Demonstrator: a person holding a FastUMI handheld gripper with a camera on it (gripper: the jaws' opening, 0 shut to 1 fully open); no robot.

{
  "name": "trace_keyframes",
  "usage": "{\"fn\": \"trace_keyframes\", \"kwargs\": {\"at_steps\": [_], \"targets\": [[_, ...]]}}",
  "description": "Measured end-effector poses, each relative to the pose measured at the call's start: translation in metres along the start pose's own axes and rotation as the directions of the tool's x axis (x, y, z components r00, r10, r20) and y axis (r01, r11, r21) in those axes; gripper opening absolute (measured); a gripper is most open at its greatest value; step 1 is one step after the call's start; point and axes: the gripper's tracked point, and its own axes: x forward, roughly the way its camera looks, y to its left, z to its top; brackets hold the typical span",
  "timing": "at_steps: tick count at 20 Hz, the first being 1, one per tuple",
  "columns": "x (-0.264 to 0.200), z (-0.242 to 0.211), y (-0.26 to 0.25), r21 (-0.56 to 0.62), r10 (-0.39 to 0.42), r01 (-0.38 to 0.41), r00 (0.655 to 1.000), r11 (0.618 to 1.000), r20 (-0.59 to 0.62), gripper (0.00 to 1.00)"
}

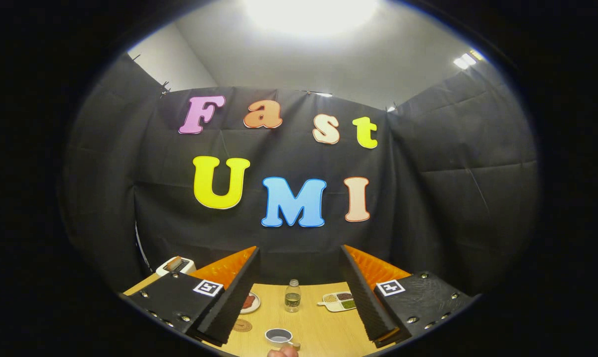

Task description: Take the bottle from table, then pour the juice into the cup, finally place the bottle on the coaster

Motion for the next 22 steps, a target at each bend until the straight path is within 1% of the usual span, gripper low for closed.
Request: {"fn": "trace_keyframes", "kwargs": {"at_steps": [3, 6, 11, 13, 16, 17, 20, 21, 22], "targets": [[-0.006, -0.015, 0.015, -0.018, 0.028, -0.028, 1.000, 0.999, -0.005, 0.97], [-0.013, -0.027, 0.038, 0.019, 0.071, -0.071, 0.997, 0.997, 0.004, 0.97], [-0.027, -0.065, 0.074, 0.054, 0.104, -0.104, 0.995, 0.993, 0.009, 0.97], [-0.036, -0.085, 0.104, 0.062, 0.160, -0.160, 0.987, 0.985, 0.006, 0.97], [-0.054, -0.139, 0.150, 0.105, 0.247, -0.242, 0.968, 0.965, -0.039, 0.97], [-0.059, -0.158, 0.162, 0.111, 0.264, -0.256, 0.963, 0.960, -0.059, 0.97], [-0.071, -0.221, 0.198, 0.060, 0.300, -0.295, 0.947, 0.954, -0.115, 0.97], [-0.075, -0.240, 0.213, 0.049, 0.323, -0.320, 0.939, 0.946, -0.118, 0.97], [-0.075, -0.255, 0.222, 0.050, 0.319, -0.315, 0.940, 0.948, -0.118, 0.97]]}}
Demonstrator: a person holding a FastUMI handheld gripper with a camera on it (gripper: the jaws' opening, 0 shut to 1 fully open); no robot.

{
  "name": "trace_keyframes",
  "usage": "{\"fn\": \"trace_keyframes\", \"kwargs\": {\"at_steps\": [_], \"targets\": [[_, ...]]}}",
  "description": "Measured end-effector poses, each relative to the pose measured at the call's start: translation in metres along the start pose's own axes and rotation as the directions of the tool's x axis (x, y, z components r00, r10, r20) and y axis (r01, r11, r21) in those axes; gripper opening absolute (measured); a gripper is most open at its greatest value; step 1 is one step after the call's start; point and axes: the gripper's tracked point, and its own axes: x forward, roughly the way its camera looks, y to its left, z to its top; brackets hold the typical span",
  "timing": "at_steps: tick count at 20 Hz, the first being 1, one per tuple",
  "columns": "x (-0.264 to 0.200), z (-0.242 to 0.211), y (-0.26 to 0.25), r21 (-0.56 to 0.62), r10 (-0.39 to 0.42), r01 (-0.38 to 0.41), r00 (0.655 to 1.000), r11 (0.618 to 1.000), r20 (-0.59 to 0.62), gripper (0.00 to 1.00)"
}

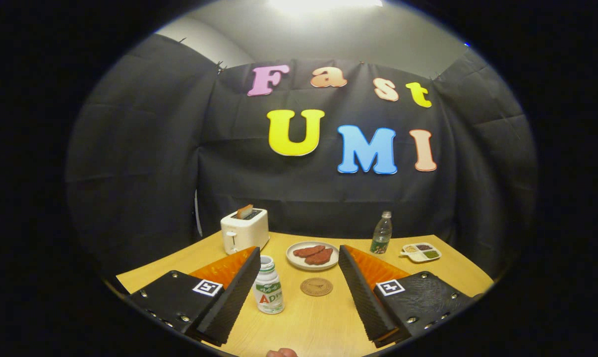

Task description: Take the bottle from table, then pour the juice into the cup, finally place the bottle on the coaster

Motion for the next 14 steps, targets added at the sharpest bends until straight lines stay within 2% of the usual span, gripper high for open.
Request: {"fn": "trace_keyframes", "kwargs": {"at_steps": [3, 7, 14], "targets": [[0.024, -0.052, 0.023, 0.024, 0.022, -0.021, 0.998, 0.999, -0.052, 0.97], [0.059, -0.082, 0.040, -0.043, 0.082, -0.085, 0.994, 0.995, -0.076, 0.97], [0.098, -0.107, 0.044, -0.014, 0.157, -0.160, 0.981, 0.987, -0.110, 0.97]]}}
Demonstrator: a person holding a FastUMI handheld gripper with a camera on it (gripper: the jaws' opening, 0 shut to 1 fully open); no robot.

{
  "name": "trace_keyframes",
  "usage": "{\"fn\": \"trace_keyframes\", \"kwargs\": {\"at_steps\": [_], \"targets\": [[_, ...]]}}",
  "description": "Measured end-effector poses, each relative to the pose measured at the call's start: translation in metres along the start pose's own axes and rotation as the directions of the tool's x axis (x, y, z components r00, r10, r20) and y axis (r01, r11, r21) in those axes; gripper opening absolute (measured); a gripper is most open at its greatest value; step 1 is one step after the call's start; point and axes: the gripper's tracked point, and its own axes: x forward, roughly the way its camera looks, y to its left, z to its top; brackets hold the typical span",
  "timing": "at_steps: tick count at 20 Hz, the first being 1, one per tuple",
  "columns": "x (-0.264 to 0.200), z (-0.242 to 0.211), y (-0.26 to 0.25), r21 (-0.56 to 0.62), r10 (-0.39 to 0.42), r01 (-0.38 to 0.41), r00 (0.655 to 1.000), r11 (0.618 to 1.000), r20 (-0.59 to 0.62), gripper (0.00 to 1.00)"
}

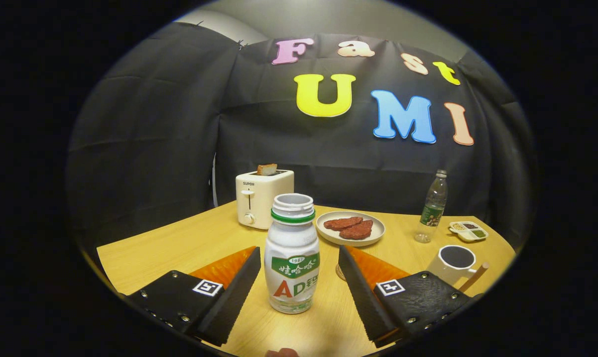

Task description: Take the bottle from table, then pour the juice into the cup, finally place the bottle on the coaster

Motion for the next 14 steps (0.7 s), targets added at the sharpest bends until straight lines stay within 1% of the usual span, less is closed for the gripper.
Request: {"fn": "trace_keyframes", "kwargs": {"at_steps": [1, 4, 6, 8, 9, 12, 14], "targets": [[0.004, -0.002, 0.001, 0.007, 0.007, -0.007, 1.000, 1.000, -0.002, 0.97], [0.021, -0.006, -0.001, 0.030, -0.004, 0.005, 1.000, 1.000, -0.014, 0.97], [0.032, -0.018, -0.001, 0.027, -0.011, 0.012, 0.999, 1.000, -0.048, 0.97], [0.036, -0.022, 0.007, 0.014, 0.019, -0.018, 0.998, 1.000, -0.058, 0.96], [0.038, -0.022, 0.006, 0.007, 0.022, -0.022, 0.998, 1.000, -0.058, 0.72], [0.032, -0.020, 0.005, 0.020, 0.023, -0.021, 0.996, 1.000, -0.083, 0.70], [0.019, -0.008, -0.003, 0.075, 0.006, 0.001, 0.996, 0.997, -0.084, 0.67]]}}
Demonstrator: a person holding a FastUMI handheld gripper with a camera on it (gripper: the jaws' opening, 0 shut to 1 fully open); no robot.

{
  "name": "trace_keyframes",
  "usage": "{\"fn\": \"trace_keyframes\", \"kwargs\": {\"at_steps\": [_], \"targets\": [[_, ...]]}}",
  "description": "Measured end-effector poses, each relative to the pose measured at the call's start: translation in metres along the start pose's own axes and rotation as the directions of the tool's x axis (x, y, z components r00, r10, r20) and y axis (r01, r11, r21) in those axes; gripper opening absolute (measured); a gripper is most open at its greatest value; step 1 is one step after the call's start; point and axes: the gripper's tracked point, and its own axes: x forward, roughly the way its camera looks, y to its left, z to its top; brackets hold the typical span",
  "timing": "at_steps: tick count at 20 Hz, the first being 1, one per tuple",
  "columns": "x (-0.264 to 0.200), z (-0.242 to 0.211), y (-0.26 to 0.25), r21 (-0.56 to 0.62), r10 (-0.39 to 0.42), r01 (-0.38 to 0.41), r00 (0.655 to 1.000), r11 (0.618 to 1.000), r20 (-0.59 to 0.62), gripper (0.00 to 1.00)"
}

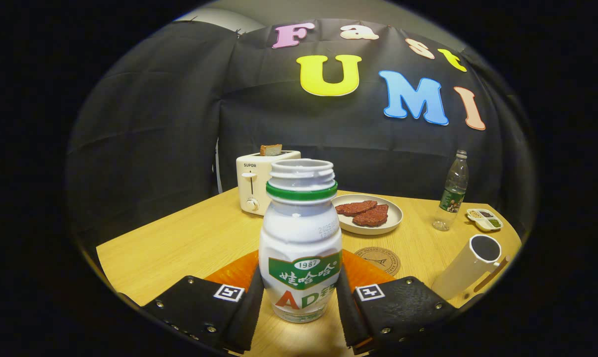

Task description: Take the bottle from table, then pour the juice into the cup, finally place the bottle on the coaster

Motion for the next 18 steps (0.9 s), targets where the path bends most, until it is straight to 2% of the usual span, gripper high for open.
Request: {"fn": "trace_keyframes", "kwargs": {"at_steps": [3, 6, 9, 13, 18], "targets": [[-0.021, 0.026, -0.012, 0.185, -0.016, 0.009, 0.999, 0.983, 0.037, 0.64], [-0.027, 0.040, -0.033, 0.359, -0.043, 0.026, 0.998, 0.933, 0.040, 0.64], [-0.028, 0.045, -0.055, 0.474, -0.077, 0.051, 0.996, 0.879, 0.037, 0.64], [-0.024, 0.044, -0.081, 0.633, -0.118, 0.071, 0.992, 0.771, 0.033, 0.64], [-0.020, 0.039, -0.097, 0.761, -0.144, 0.089, 0.990, 0.642, 0.006, 0.64]]}}
